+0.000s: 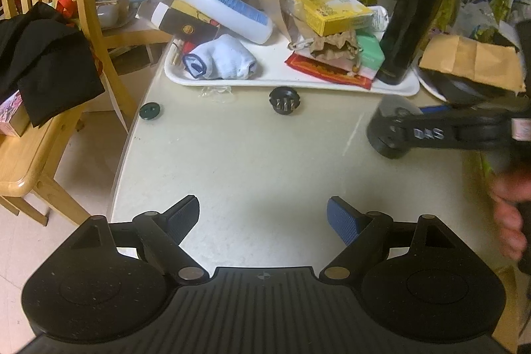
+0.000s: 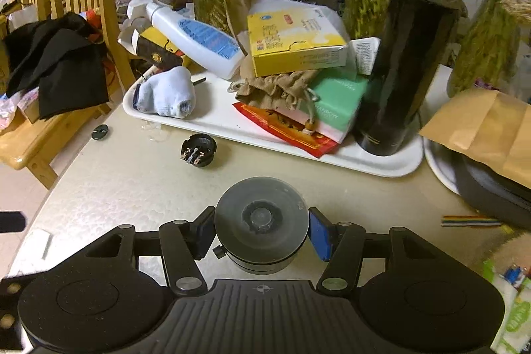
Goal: Organize rigid objects
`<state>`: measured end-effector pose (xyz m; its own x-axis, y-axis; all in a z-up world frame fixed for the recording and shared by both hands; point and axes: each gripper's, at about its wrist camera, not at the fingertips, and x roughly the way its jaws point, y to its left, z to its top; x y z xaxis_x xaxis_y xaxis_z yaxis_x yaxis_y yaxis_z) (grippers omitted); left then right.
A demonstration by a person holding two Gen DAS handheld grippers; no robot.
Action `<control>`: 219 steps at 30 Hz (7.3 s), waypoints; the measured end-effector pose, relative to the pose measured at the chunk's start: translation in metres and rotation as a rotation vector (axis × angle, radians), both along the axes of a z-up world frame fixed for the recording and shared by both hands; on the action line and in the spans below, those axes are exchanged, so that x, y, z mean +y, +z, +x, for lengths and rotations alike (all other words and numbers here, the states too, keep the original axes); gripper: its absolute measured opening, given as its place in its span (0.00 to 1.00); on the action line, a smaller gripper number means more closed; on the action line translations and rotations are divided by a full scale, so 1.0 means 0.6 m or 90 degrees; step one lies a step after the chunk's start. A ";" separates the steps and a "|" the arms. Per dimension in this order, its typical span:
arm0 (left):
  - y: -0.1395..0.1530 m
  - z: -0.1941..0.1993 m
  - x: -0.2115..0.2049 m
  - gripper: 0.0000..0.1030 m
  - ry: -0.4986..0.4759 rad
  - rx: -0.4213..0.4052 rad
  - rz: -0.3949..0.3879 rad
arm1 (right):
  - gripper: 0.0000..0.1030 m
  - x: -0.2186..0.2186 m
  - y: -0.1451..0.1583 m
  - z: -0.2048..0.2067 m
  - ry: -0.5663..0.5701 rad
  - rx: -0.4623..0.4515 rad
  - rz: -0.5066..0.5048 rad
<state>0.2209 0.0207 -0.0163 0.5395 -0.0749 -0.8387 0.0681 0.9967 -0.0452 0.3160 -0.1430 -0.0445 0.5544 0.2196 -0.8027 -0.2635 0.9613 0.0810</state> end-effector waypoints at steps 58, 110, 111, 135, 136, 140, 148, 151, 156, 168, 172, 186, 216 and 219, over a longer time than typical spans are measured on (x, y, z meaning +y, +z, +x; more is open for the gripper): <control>-0.143 0.227 -0.070 0.37 -0.041 -0.068 0.052 | 0.59 -0.179 0.120 -0.171 -0.025 0.009 0.105; 0.099 -0.087 -0.110 0.37 -0.142 -0.126 -0.013 | 0.59 -0.156 0.120 -0.230 -0.041 -0.003 0.055; 0.100 -0.094 -0.112 0.37 -0.145 -0.126 -0.012 | 0.59 -0.154 0.121 -0.233 -0.041 -0.003 0.055; 0.064 -0.252 -0.114 0.37 -0.175 -0.075 -0.018 | 0.59 -0.120 0.131 -0.352 -0.008 -0.013 0.059; 0.062 -0.258 -0.113 0.37 -0.177 -0.070 -0.021 | 0.59 -0.119 0.130 -0.357 -0.008 -0.011 0.058; 0.056 -0.276 -0.110 0.37 -0.173 -0.054 -0.019 | 0.59 -0.115 0.124 -0.379 -0.003 -0.003 0.055; 0.045 -0.289 -0.118 0.37 -0.183 -0.032 -0.014 | 0.59 -0.107 0.115 -0.399 0.004 0.009 0.046; 0.042 -0.291 -0.119 0.37 -0.180 -0.027 -0.011 | 0.59 -0.107 0.115 -0.399 0.003 0.010 0.045; 0.037 -0.295 -0.122 0.37 -0.181 -0.019 -0.005 | 0.59 -0.108 0.112 -0.397 -0.001 0.018 0.044; 0.033 -0.290 -0.114 0.73 -0.144 -0.008 -0.008 | 1.00 -0.109 0.107 -0.391 -0.013 0.024 0.015; 0.034 -0.290 -0.107 0.77 -0.121 -0.002 -0.021 | 1.00 -0.115 0.103 -0.387 -0.029 0.034 0.008; 0.027 -0.320 -0.101 0.95 -0.088 0.021 -0.032 | 1.00 -0.120 0.095 -0.422 -0.046 0.077 -0.013; 0.002 -0.362 -0.111 1.00 -0.066 0.092 0.093 | 1.00 -0.093 0.048 -0.512 0.011 0.154 -0.149; -0.002 -0.362 -0.116 1.00 -0.073 0.098 0.119 | 1.00 -0.088 0.039 -0.512 0.022 0.166 -0.166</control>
